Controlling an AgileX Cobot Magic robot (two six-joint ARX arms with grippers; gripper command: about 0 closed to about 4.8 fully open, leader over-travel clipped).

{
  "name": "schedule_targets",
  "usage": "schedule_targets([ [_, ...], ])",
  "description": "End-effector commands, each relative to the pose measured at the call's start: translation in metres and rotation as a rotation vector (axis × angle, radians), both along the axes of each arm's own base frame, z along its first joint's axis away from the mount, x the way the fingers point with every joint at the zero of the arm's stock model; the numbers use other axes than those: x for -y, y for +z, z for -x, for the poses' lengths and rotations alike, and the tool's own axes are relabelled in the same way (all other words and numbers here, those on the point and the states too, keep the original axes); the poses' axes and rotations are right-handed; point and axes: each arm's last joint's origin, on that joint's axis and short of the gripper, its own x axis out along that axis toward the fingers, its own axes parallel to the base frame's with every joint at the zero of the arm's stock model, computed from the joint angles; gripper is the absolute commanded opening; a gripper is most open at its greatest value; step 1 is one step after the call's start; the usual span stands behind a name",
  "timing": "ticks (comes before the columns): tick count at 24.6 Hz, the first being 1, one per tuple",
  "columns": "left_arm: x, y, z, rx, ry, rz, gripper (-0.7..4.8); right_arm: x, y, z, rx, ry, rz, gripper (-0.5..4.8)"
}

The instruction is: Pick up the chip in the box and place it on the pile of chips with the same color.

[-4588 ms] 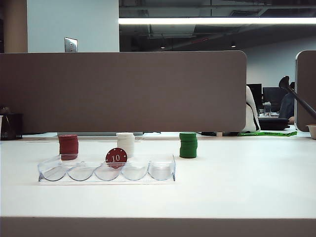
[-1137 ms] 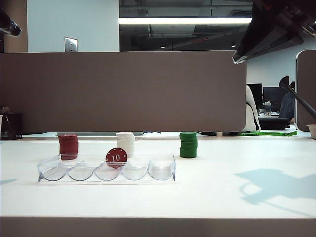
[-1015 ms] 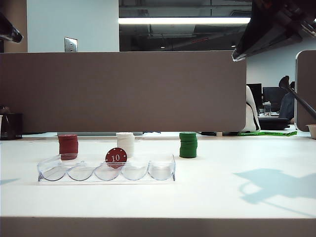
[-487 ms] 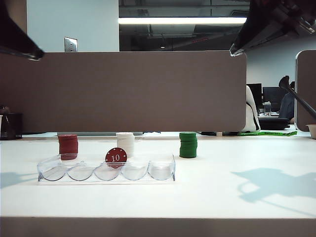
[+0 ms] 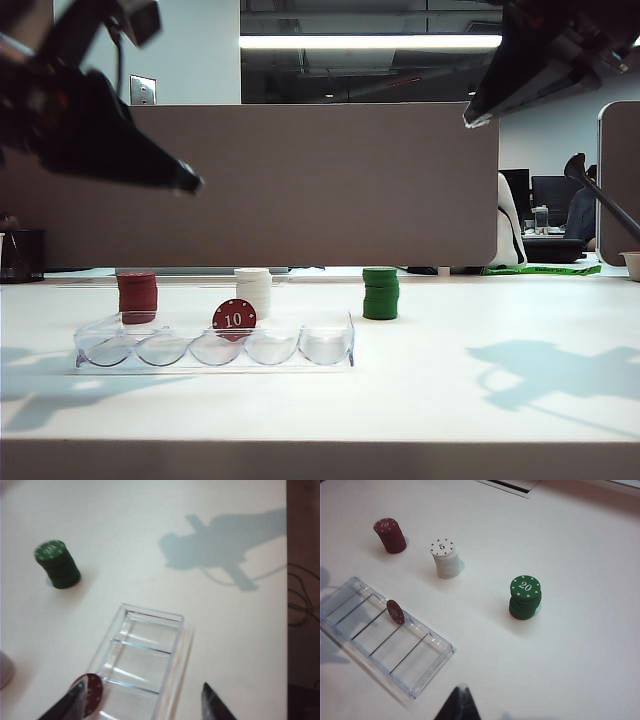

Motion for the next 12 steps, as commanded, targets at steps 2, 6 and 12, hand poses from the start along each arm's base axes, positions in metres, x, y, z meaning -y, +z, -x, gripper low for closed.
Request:
schedule_targets([
  [2,0.008,-0.001,-0.008,0.057,-0.015,0.008,3.1,-0.001,-0.001,-0.001,0.003,0.01,0.003,-0.06],
  [6,0.009,-0.004,-0.011,0.066,-0.015,0.011,3.1,-0.001,-0.002,-0.001,-0.004,0.012,0.005,-0.06],
  [12,0.012,-0.012,-0.019,0.059,-0.031,0.025,3.09,-0.001,-0.002,-0.001,-0.002,0.013,0.006,-0.06],
])
